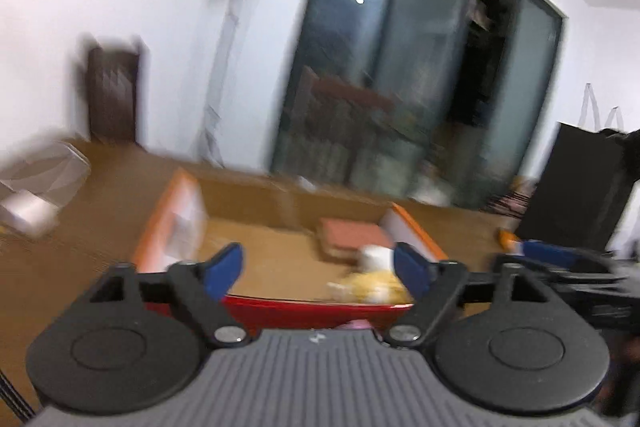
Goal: Organize soft objects
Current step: 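Lower the plush sheep into the cardboard box and open the right gripper, then withdraw the right gripper from the box toward the table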
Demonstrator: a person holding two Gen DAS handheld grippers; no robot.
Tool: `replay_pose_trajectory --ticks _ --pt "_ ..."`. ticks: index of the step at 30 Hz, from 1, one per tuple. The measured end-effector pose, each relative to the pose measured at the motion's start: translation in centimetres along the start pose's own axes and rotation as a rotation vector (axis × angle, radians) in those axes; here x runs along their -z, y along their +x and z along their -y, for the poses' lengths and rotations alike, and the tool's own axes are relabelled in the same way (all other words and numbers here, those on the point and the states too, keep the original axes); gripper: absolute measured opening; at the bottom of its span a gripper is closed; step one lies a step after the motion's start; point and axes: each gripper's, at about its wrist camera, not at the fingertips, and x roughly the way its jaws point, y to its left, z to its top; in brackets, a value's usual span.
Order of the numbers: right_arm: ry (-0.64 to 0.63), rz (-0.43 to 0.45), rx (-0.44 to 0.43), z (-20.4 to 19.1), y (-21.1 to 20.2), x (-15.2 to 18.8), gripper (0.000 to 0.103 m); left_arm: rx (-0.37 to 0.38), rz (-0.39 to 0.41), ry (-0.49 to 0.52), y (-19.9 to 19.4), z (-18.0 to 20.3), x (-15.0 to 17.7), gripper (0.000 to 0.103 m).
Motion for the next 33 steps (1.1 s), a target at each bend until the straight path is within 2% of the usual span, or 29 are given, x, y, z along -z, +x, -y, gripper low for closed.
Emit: replay_pose_trajectory --ticks 1,3,5,9,12,16,22,27,33 --pt "-0.012 0.028 -0.002 -0.4 -1.2 0.4 0.093 -0.050 0.043 0.031 -1.5 0.2 0.6 0.101" --pt "-0.027 0.076 -0.008 -1.0 -3.6 1.7 0.103 -0.124 0.108 0.088 -4.5 0.6 2.4 0.103" --pt "-0.034 0.109 -0.025 -1.3 -5.9 3.4 0.103 -0.168 0.136 0.102 -6.8 0.9 4.1 0.103" --pt "0.003 0.140 -0.065 -1.2 -9.5 6.7 0.103 -0.240 0.143 0.082 -9.7 1.5 7.6 0.103" --pt "-0.028 0.179 -0.068 -1.1 -12.3 8.9 0.103 -0.286 0.128 0.054 -10.3 1.9 9.1 0.103" --pt "-0.033 0.194 -0.081 -0.4 -14.6 10.1 0.103 -0.310 0.131 0.000 -11.6 1.0 9.7 0.103" --pt "-0.024 0.260 -0.080 1.5 -17.3 10.5 0.103 -0.331 0.123 0.054 -11.3 1.6 9.9 0.103" --pt "-0.099 0.305 0.008 4.8 -20.7 10.8 0.103 -0.340 0.118 0.063 -11.1 1.6 10.1 0.103" --pt "-0.141 0.269 0.116 9.2 -22.1 11.7 0.103 -0.344 0.093 0.058 -10.2 1.4 10.5 0.103"
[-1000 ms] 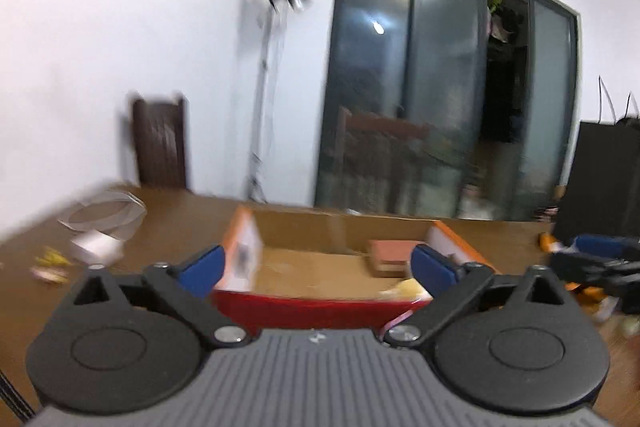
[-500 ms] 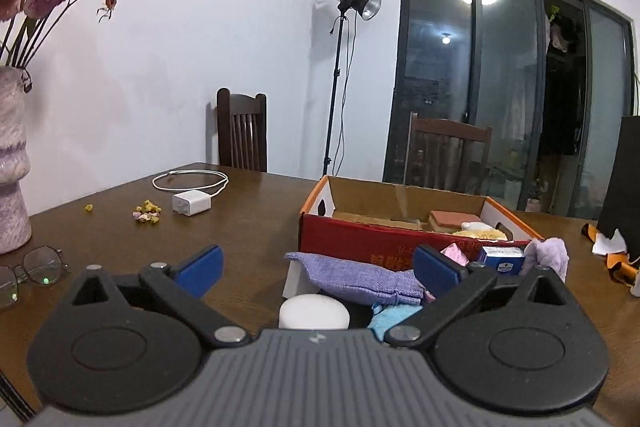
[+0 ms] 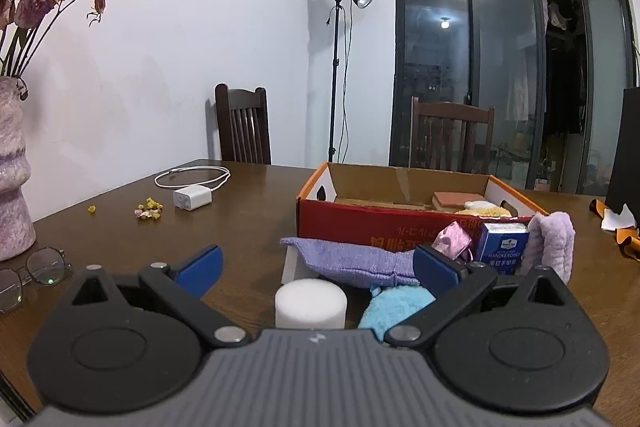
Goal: Organize soft objects
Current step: 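Withdraw the right gripper from the box toward the table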
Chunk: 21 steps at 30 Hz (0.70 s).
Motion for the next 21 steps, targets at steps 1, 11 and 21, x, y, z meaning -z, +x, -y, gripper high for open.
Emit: replay_pose_trajectory --ticks 1,11,21 --pt "-0.001 -0.008 0.011 0.7 0.0 0.3 0.103 -0.001 -0.003 0.002 0.1 0.1 0.1 0.103" --pt "0.082 -0.086 0.020 4.5 1.1 1.5 0.103 0.005 -0.020 0.011 0.7 1.0 0.4 0.103" --pt "0.024 -0.136 -0.007 3.0 1.7 1.6 0.103 0.008 -0.026 0.011 1.0 1.3 0.5 0.103"
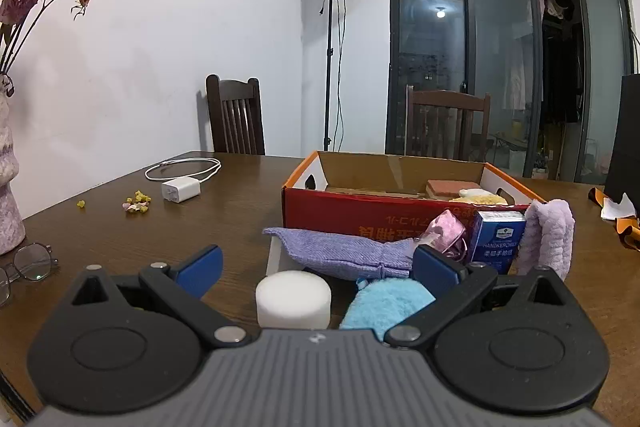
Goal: Organize soft objects
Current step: 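Withdraw the right gripper from the box toward the table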
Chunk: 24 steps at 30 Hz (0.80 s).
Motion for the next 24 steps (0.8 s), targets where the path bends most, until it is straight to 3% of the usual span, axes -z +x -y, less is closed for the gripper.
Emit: replay_pose_trajectory --ticks 4,8,12,15,20,24 --pt "-0.010 0.006 -0.068 -1.6 0.4 -0.7 0.103 0.001 -0.001 -0.011 0.1 -0.5 0.0 0.103" --pt "0.048 0.072 -0.150 -4.6 0.5 -2.0 0.103 0.001 0.002 -0.024 0.2 -1.2 0.0 0.103" --pt "0.080 0.080 -0.206 -8.6 2.4 -2.6 0.103 0.018 -0.010 -0.036 0.2 -2.1 0.1 0.103" --pt "0.109 0.052 -0.253 -11.2 4.6 -2.6 0.103 0.042 -0.023 -0.035 0.3 -2.7 0.4 0.103" --pt "0.117 -0.014 -0.213 -15.2 7.9 -2.6 0.103 0.098 -0.044 -0.024 0.2 -3.4 1.1 0.103" --pt "0.123 -0.095 -0.228 -17.3 10.4 -2.4 0.103 0.136 -0.064 -0.031 0.4 -3.8 1.7 0.103"
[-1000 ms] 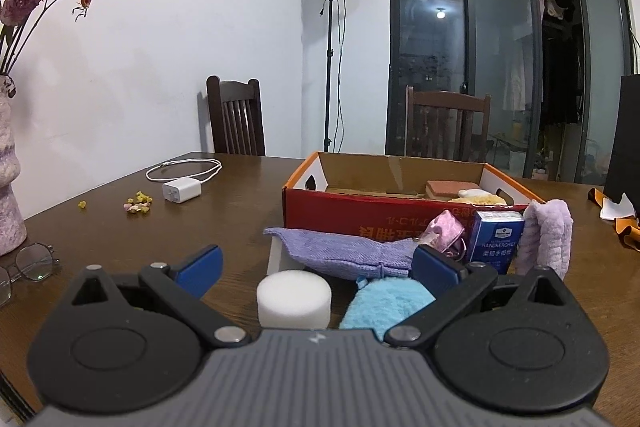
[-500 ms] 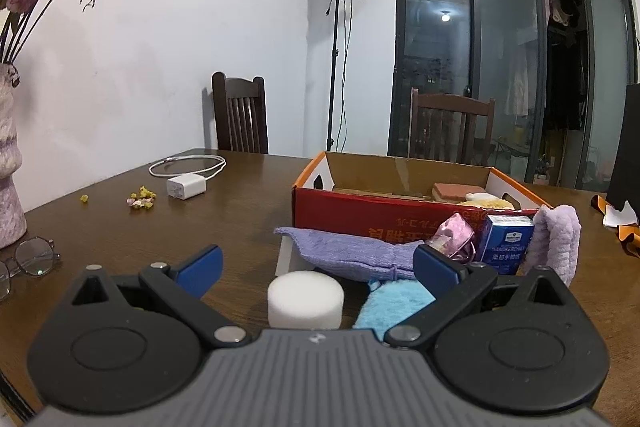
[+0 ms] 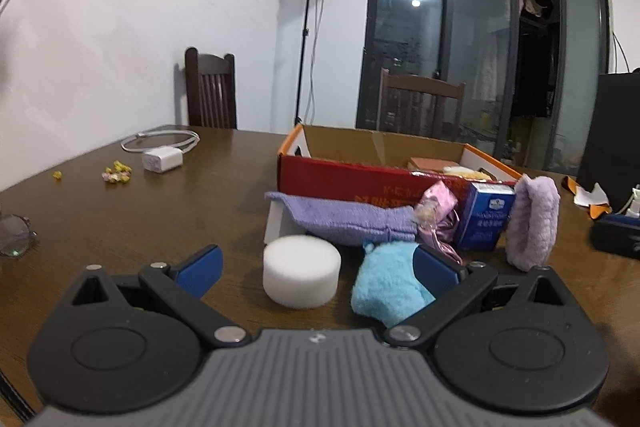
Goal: Organize soft objects
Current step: 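Withdraw the right gripper from the box toward the table, then grasp the light-blue plush toy with the right gripper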
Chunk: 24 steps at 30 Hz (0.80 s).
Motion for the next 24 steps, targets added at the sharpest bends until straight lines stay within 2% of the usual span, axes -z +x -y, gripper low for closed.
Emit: replay_pose_trajectory --ticks 5,7,9,13,14,15,17,19,20,22,24 --pt "0.042 -0.092 -0.042 -1.7 3.0 0.6 0.103 0.061 -0.029 -0.017 0.8 -0.6 0.2 0.102" --pt "0.064 -0.123 -0.064 -2.3 4.2 0.7 0.101 0.081 -0.052 -0.026 1.2 -1.2 0.1 0.088" --pt "0.085 -0.176 -0.078 -3.0 5.9 0.8 0.093 0.127 -0.088 -0.055 1.8 -1.9 -0.1 0.076" --pt "0.147 -0.265 -0.108 -3.6 9.3 0.7 0.079 0.309 -0.162 -0.128 3.1 -2.6 -0.2 0.060" --pt "0.172 -0.283 -0.120 -3.6 10.1 0.7 0.068 0.327 -0.184 -0.143 3.6 -2.6 -0.2 0.059" --pt "0.196 -0.296 -0.127 -3.5 10.8 0.7 0.057 0.323 -0.206 -0.156 4.2 -2.5 -0.3 0.059" --pt "0.234 -0.315 -0.137 -3.4 12.0 0.7 0.047 0.289 -0.251 -0.159 5.2 -2.1 -0.4 0.056" --pt "0.250 -0.330 -0.144 -3.6 12.6 0.8 0.042 0.343 -0.258 -0.155 5.5 -2.0 -0.3 0.046" --pt "0.255 -0.336 -0.152 -3.7 12.6 1.0 0.038 0.360 -0.263 -0.160 5.4 -2.0 -0.2 0.046" --pt "0.252 -0.345 -0.150 -4.1 12.1 1.2 0.038 0.345 -0.273 -0.155 5.1 -1.9 0.0 0.040" --pt "0.258 -0.352 -0.158 -4.4 10.9 1.3 0.037 0.342 -0.323 -0.161 4.5 -2.0 0.2 0.039"
